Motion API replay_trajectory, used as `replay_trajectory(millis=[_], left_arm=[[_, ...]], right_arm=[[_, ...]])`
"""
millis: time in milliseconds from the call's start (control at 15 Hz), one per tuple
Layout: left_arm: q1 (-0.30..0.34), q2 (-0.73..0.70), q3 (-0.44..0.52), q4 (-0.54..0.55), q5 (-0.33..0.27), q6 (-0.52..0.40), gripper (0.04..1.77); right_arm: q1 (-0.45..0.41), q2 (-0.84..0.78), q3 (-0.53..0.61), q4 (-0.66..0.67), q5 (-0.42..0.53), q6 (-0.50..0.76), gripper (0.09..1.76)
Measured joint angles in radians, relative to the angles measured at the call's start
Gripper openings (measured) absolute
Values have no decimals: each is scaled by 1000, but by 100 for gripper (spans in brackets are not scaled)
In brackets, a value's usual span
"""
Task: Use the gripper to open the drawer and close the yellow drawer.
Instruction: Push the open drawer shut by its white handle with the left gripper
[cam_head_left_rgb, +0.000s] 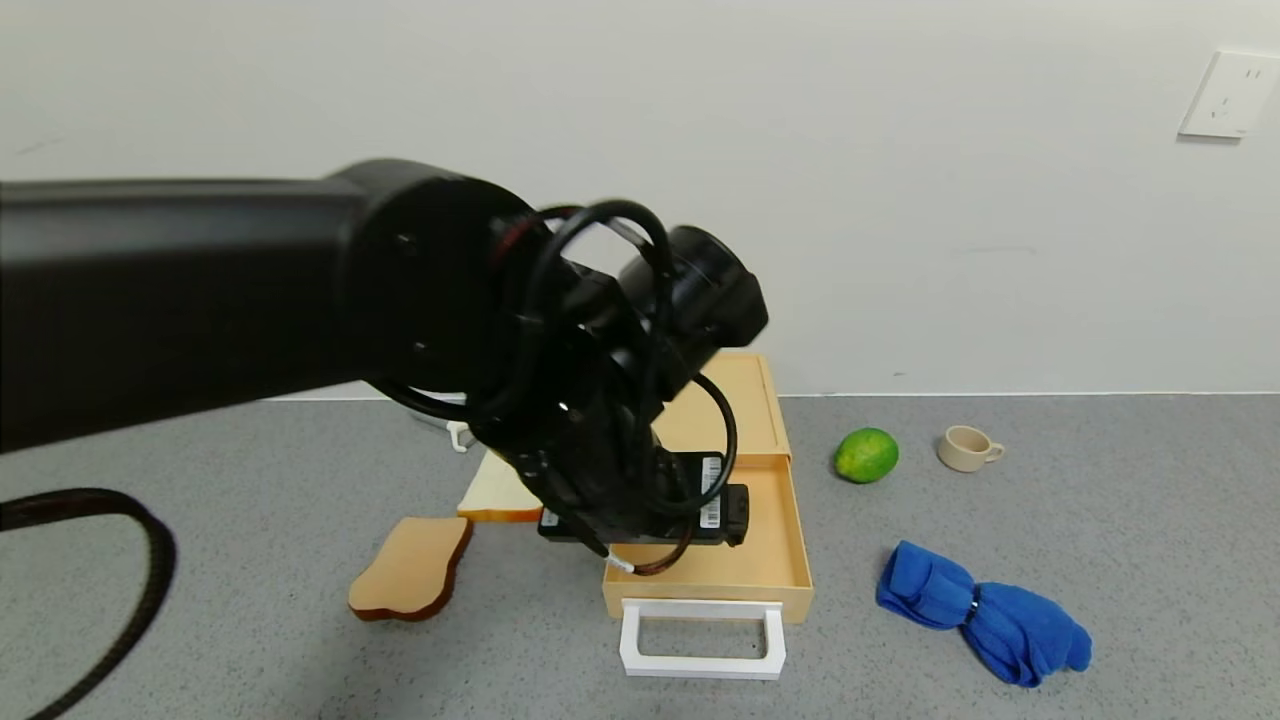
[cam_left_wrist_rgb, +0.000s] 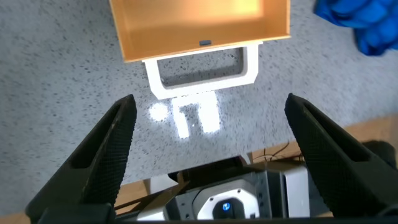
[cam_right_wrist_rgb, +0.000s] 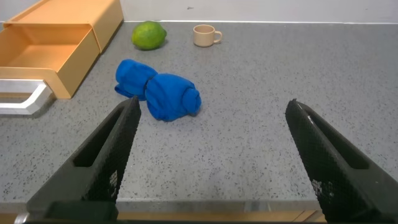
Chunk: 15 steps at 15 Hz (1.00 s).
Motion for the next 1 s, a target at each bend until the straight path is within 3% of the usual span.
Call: replay_trajectory(millis=[267,533,733,1000], left_arm=[[107,-137,28,9,-103,124,172],[256,-266,134,-29,-292,296,172],[374,-375,303,-186,-419,444,172],[472,-477,496,-418,-468,494,172]], right_arm=[[0,0,0,1,0,0,171],[0,0,0,2,0,0,171],[0,0,0,1,0,0,171],[0,0,0,2,0,0,171]])
